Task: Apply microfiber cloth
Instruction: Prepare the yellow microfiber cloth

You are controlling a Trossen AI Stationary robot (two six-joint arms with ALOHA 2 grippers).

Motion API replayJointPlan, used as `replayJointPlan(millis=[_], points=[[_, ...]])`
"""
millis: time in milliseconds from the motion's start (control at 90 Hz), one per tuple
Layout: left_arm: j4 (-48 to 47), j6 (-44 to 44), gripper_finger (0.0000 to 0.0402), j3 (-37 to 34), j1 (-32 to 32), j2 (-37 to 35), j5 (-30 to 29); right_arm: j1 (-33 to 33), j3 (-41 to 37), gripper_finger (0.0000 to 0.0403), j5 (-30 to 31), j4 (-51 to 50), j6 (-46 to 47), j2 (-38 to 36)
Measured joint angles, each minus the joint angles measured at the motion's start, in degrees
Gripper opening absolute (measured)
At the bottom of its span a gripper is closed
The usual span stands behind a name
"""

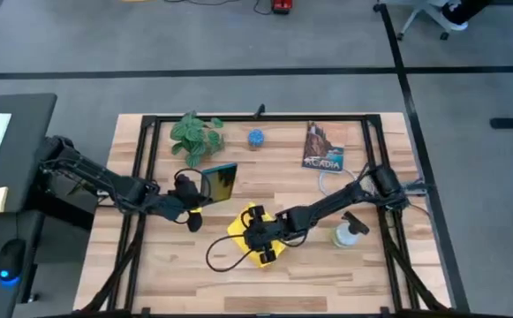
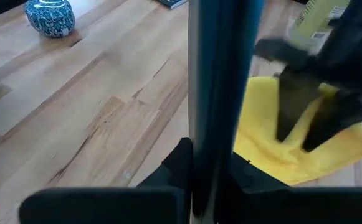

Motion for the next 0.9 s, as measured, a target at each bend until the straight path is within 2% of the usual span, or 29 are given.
replayJointPlan(millis=[122,278,322,544,744,900], points=[[-0.06,0.00,0.0014,0.00,0.00,-0.02,0.01,0.02,1.59,0.0127,2.85,-2.20,2.60,1.54],[0.01,0.02,0.0014,0.00,0.00,0.00,0.02,0.00,3.84,0.0029,3.65,-6.77,4.89,1.20],[-0.08,0.00,0.0014,0.00,0.00,0.00,0.02,0.03,4.84,0.0012,3.68,-8.38,4.93,0.68],[-0.04,0.00,0.0014,0.00,0.00,0.00,0.02,0.46,9.84,0.0002,3.91,-9.84,3.41,-4.16],[-0.21,0.02,0.0014,0.00,0.00,0.00,0.04,2.20,10.73,0.0002,2.68,-9.39,0.05,-6.70],[-0.21,0.02,0.0014,0.00,0.00,0.00,0.04,3.15,10.53,0.0002,-4.44,-11.23,0.11,-5.91]])
